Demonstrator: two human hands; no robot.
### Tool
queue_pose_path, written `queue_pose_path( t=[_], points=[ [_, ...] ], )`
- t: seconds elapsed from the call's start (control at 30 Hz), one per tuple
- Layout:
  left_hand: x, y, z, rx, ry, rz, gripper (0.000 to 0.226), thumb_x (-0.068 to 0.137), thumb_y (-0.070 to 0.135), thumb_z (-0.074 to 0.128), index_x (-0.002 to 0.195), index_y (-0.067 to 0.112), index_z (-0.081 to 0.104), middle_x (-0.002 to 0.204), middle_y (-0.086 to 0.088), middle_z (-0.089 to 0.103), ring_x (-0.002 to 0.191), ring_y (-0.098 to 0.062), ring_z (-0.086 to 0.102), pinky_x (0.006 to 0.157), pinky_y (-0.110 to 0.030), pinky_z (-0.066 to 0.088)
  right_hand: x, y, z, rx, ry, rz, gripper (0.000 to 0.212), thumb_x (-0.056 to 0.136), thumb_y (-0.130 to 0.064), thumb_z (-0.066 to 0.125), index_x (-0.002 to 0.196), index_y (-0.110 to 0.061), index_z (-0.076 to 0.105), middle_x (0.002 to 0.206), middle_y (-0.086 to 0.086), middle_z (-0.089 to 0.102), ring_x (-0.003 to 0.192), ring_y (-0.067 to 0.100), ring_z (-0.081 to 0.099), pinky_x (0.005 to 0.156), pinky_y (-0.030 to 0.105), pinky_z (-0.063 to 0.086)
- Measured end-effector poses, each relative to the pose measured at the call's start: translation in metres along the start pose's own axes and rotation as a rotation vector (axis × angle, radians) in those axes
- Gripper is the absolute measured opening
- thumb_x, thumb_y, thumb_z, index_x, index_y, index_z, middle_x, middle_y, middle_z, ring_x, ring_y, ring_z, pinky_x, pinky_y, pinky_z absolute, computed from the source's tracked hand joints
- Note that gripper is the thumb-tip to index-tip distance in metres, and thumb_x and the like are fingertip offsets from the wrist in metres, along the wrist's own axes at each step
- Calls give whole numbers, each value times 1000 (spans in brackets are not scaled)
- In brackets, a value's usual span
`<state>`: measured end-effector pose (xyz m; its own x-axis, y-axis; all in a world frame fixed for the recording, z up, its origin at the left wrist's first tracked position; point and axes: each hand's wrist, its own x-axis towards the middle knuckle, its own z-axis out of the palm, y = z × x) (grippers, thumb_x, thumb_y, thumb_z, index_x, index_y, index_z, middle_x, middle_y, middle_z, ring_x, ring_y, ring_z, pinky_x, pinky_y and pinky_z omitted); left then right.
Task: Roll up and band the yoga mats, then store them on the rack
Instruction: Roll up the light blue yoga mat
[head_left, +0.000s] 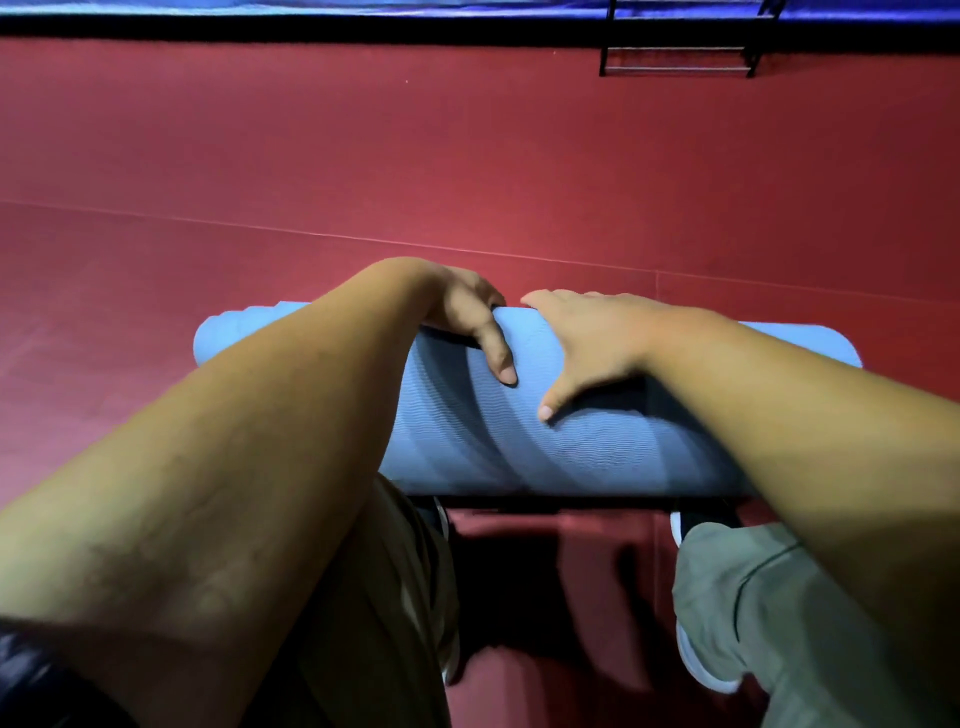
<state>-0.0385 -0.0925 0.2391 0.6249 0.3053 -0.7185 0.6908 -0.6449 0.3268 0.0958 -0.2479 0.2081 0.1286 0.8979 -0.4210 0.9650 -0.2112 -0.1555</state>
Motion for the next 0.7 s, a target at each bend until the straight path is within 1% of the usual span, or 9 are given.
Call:
queue_pose_path(
  t=[0.1,0.17,0.3,0.37,0.43,0.5,0.57,0.6,0.7],
  points=[
    [0,-2,3,-21,-49,6,60,60,43,103,113,32,75,103,9,82,94,-19,80,90,-46,65,1,-2,1,16,46,4,109,45,-84,85,130,-28,47,124,-4,62,112,25,61,91,43,53],
    [3,2,4,46,-33,18,66,62,49,101,119,32,71,110,8,80,101,-20,77,93,-45,64,1,1,0,70,39,25,105,46,-81,87,130,-28,51,121,-5,65,106,23,62,90,43,55],
    [7,16,5,300,74,59,104,52,72,96,139,31,55,131,8,63,117,-22,63,105,-46,54,1,10,-2,210,-7,86,104,51,-73,93,138,-32,53,125,-7,65,109,21,63,94,39,55],
    [7,20,12,451,115,73,130,40,83,93,148,30,45,141,5,55,129,-26,53,110,-49,48,3,14,-4,259,-18,107,99,53,-72,92,135,-31,54,122,-7,66,106,19,65,94,40,55],
    [8,22,18,537,163,72,142,35,86,91,151,24,37,147,1,50,135,-30,48,112,-51,45,3,16,-8,297,-32,125,94,52,-73,91,128,-30,55,117,-7,67,102,17,66,93,40,56],
    [11,24,22,534,215,82,137,35,84,93,145,21,40,141,0,54,128,-30,53,105,-47,48,3,16,-10,312,-53,140,90,53,-74,91,123,-30,56,112,-8,67,99,15,67,91,41,57],
    [15,23,22,485,244,98,123,35,80,95,133,23,47,129,2,59,111,-25,58,92,-41,51,4,16,-9,310,-68,150,89,53,-75,90,122,-29,56,111,-9,67,97,14,67,90,41,57],
    [16,22,21,458,246,107,118,34,79,96,128,24,50,123,4,60,105,-23,60,89,-40,52,4,16,-9,305,-73,149,90,53,-75,90,122,-29,56,111,-9,67,98,14,67,90,41,57],
    [18,17,18,402,252,118,111,30,78,94,120,28,53,112,8,63,99,-20,63,91,-43,57,6,17,-10,278,-81,129,91,57,-77,87,127,-30,54,117,-8,66,102,14,65,93,41,55]
  ],
)
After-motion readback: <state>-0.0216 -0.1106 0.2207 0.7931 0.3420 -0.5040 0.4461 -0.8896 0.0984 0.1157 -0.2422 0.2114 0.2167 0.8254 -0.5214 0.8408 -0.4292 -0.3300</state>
